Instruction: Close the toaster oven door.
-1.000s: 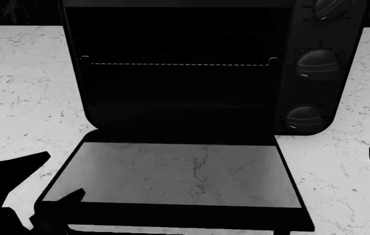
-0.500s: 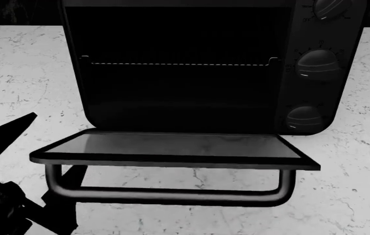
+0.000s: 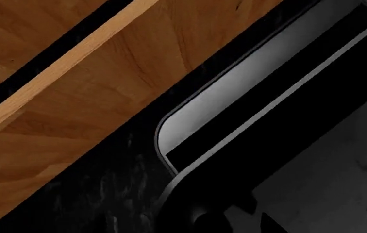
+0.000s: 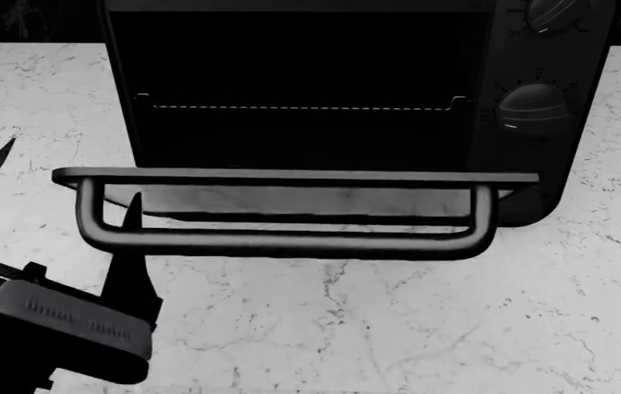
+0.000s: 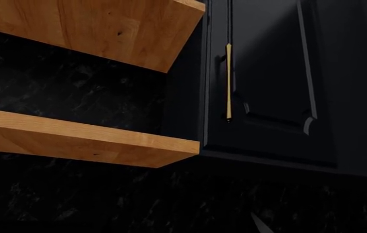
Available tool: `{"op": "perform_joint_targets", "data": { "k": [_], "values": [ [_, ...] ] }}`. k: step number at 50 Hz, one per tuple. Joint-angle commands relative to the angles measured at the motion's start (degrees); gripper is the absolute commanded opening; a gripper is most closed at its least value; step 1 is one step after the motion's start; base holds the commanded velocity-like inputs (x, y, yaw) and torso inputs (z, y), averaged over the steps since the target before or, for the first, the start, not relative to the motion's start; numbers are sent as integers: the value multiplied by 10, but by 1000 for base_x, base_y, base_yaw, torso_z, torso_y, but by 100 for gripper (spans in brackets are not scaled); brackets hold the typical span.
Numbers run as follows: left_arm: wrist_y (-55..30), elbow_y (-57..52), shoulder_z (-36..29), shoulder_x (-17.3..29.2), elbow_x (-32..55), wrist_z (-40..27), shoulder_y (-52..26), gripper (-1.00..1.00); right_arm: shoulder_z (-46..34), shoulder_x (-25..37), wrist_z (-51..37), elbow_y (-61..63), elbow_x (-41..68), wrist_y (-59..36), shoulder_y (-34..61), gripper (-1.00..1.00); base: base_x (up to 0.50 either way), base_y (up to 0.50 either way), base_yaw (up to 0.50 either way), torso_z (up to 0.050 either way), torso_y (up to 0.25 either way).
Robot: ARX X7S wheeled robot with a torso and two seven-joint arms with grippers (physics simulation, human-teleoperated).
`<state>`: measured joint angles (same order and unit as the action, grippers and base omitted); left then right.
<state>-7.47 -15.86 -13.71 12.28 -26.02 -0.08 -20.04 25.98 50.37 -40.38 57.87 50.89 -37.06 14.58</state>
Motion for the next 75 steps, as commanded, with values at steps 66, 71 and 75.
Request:
{"op": "perform_joint_targets", "data": {
  "k": [66,71,75],
  "values": [
    [-72,465,-156,-73,172,-177,-354,100,78,69,-60,14,74,42,-76,100,9,0,-2,1,0],
    [-103,360,-163,-41,165,-169,-300,100,53,64,-60,10,57,53,-76,100,9,-1,-7,2,0],
    [-123,291,-169,-19,161,-159,-266,100,39,70,-65,8,57,57,-67,100,0,0,0,0,0]
  ]
}}
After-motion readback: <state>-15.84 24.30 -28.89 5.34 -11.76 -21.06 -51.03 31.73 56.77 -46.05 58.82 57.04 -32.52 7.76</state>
